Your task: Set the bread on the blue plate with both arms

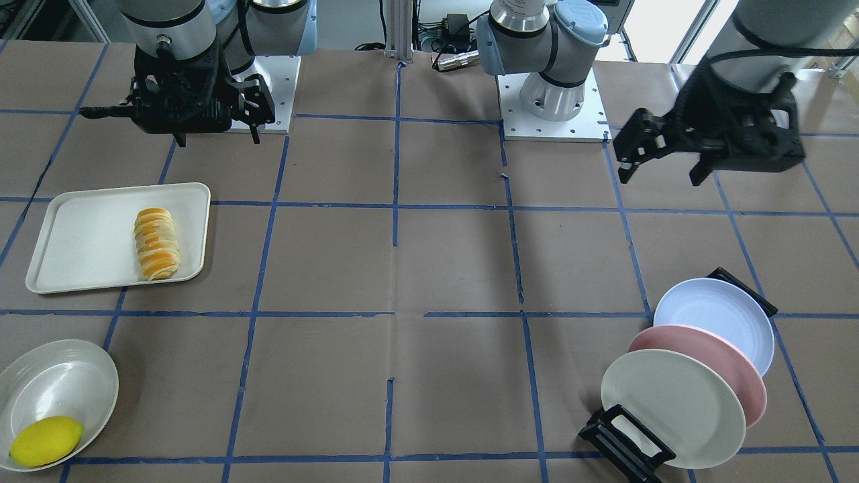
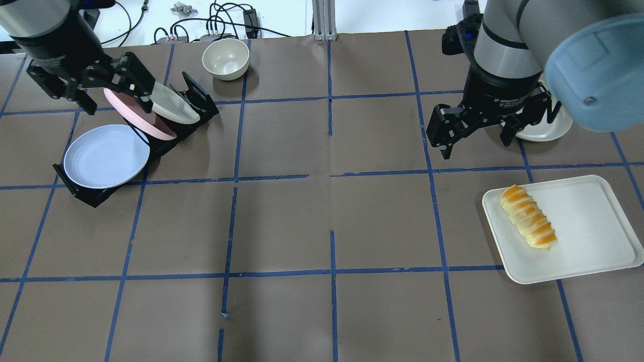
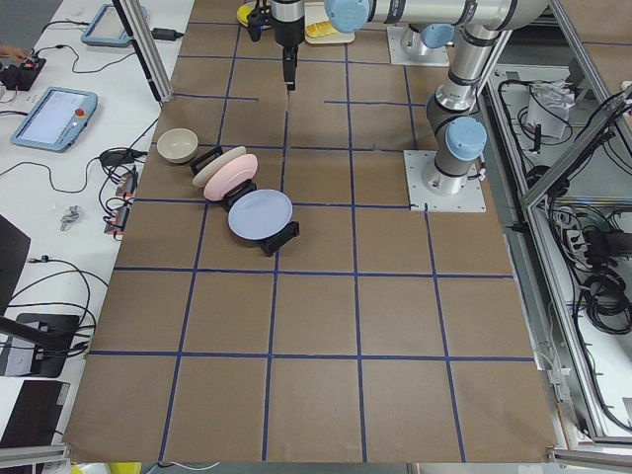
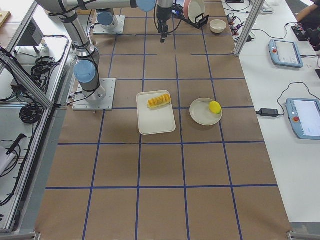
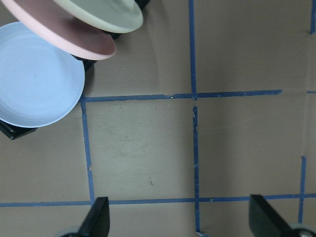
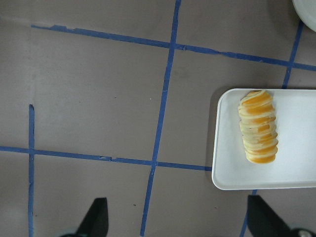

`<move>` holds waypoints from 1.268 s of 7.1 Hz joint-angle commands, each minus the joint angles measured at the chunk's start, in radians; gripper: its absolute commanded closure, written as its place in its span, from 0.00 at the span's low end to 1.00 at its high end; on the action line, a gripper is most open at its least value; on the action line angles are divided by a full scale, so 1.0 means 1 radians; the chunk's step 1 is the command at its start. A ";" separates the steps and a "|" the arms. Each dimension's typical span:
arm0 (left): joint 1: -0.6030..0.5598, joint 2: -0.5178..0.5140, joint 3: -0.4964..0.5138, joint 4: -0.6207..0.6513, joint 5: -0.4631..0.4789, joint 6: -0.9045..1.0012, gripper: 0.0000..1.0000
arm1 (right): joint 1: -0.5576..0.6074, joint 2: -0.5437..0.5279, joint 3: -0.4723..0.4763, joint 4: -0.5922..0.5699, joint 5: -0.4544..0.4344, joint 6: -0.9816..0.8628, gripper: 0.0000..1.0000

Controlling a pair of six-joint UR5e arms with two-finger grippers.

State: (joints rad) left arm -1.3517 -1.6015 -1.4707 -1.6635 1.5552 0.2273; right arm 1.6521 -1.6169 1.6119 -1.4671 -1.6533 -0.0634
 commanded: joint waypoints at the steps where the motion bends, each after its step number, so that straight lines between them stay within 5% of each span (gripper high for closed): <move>1: 0.193 -0.035 0.001 -0.002 -0.052 0.195 0.00 | -0.002 0.003 0.000 -0.002 0.001 0.002 0.00; 5: 0.446 -0.257 0.091 0.059 -0.011 0.466 0.00 | -0.003 0.002 0.003 0.002 0.001 0.002 0.00; 9: 0.460 -0.555 0.239 0.089 -0.044 0.567 0.00 | -0.003 0.000 0.008 0.002 0.001 0.002 0.00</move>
State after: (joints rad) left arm -0.8942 -2.0687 -1.2708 -1.5946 1.5315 0.7676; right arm 1.6479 -1.6156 1.6188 -1.4649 -1.6525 -0.0614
